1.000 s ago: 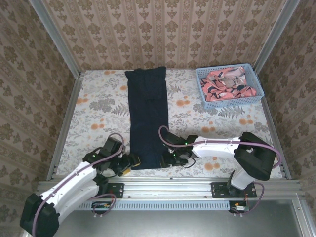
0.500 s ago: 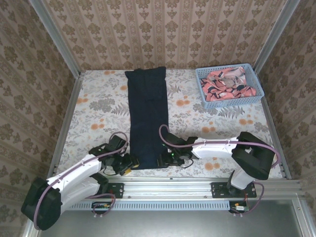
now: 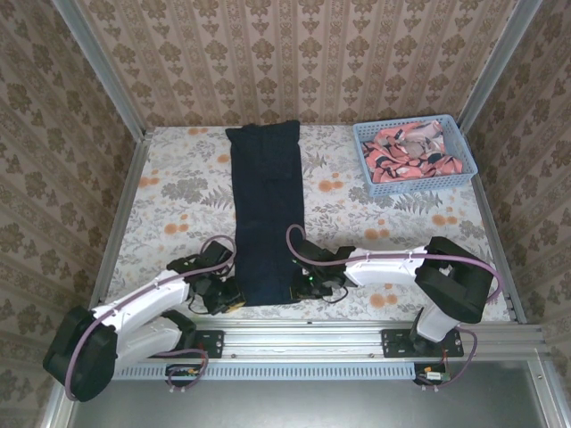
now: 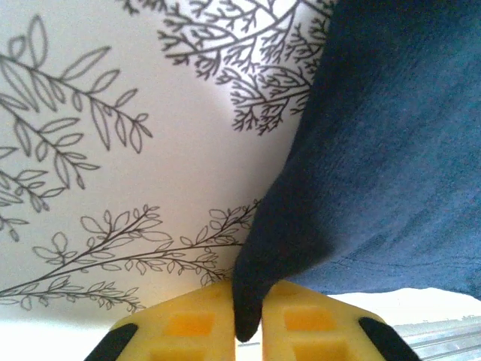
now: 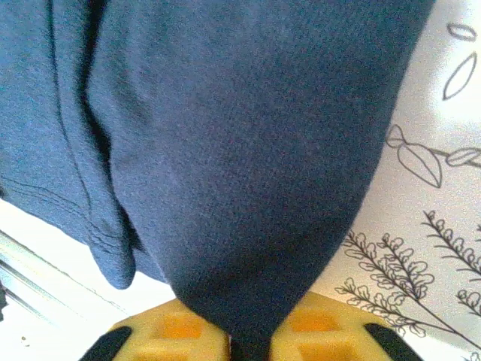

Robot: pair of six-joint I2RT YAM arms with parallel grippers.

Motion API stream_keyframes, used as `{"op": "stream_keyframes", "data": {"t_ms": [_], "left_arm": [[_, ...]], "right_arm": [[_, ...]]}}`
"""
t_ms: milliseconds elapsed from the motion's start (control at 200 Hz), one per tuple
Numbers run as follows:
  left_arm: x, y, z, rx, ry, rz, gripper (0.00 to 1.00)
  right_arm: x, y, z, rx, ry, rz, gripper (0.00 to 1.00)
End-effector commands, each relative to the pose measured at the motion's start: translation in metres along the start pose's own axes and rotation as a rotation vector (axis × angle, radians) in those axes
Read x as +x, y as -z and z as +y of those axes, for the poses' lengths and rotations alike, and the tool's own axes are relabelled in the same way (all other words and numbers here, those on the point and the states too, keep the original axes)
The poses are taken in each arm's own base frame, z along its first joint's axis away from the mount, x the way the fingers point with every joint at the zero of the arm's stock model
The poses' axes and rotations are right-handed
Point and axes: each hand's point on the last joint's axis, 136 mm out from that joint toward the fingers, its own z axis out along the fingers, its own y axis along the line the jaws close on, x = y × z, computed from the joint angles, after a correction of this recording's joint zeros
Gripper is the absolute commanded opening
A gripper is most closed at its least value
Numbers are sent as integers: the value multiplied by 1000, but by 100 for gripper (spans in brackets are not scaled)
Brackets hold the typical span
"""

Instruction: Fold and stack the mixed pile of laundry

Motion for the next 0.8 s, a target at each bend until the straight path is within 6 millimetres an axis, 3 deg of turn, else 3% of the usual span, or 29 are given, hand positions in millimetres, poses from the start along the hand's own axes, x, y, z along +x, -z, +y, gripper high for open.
{"op": "stream_keyframes", "data": {"t_ms": [0,245,415,560,790], "left_arm": [[-41,14,-65,204,-162,-187,1],[-47,34,-85,231,-220,-223,0],[-51,52,-100,259,-248,-257,0],[-65,66,-109,271,-258,-302,0],[-110,96,-128,332,-231,-444,0]], "right_arm": [[-12,5,4,11,18,-30,12],[-26,22,16,-34,42,-60,0],[-42,43,26,-75,49,-98,0],[-75,65,25,-108,16,-181,0],[-134,89,27,-136,-12,-294,0]]}}
